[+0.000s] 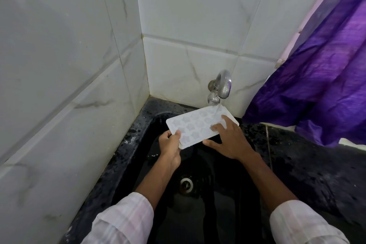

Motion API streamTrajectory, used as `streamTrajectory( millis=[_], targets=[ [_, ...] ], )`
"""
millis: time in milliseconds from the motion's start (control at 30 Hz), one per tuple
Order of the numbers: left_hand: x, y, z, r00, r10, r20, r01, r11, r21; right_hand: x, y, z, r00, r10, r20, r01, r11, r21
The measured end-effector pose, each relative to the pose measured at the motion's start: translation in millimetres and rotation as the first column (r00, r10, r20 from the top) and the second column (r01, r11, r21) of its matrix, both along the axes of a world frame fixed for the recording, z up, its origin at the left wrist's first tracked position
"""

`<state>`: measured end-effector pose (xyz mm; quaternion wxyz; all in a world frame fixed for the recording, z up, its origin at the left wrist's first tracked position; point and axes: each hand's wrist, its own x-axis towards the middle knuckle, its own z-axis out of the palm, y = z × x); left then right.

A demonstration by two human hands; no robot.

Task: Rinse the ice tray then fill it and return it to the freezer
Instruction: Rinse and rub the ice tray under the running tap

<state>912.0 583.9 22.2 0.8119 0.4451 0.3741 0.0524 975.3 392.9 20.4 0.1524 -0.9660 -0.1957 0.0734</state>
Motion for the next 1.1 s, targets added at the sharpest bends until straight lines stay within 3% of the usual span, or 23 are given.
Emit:
streamTrajectory(
  millis=[400,600,733,867,1000,1100],
  targets=[
    [-2.6,0.4,-1.5,1.0,-0.02,0.01,0.019,0.999,0.036,-12.0,-4.5,-3.2,1.0,0.011,0.019,-0.01,0.999,-0.042],
    [-5.5,0.4,-4.8,1.0,-0.015,-0.007,0.016,0.998,0.069,-15.6,-9.7,-5.9,0.996,0.058,-0.067,-0.057,0.998,0.026],
    [-10.2,3.4,-6.9,1.0,-0.011,0.006,0.01,0.998,0.064,-19.3,-11.6,-6.7,0.992,0.09,-0.087,-0.092,0.996,-0.01],
    [-15.5,6.0,-11.0,0.999,-0.044,0.017,0.039,0.98,0.196,-28.7,-8.6,-15.9,0.986,0.044,-0.162,-0.011,0.98,0.199],
    [-24.9,21.0,-23.0,0.988,-0.154,0.005,0.131,0.851,0.509,-40.4,-10.3,-26.0,0.968,-0.038,-0.247,0.133,0.915,0.381],
    [-37.4,37.9,-29.1,0.954,-0.3,0.016,0.184,0.622,0.761,-47.4,-15.5,-35.7,0.967,-0.081,-0.241,0.171,0.908,0.381]
  ],
)
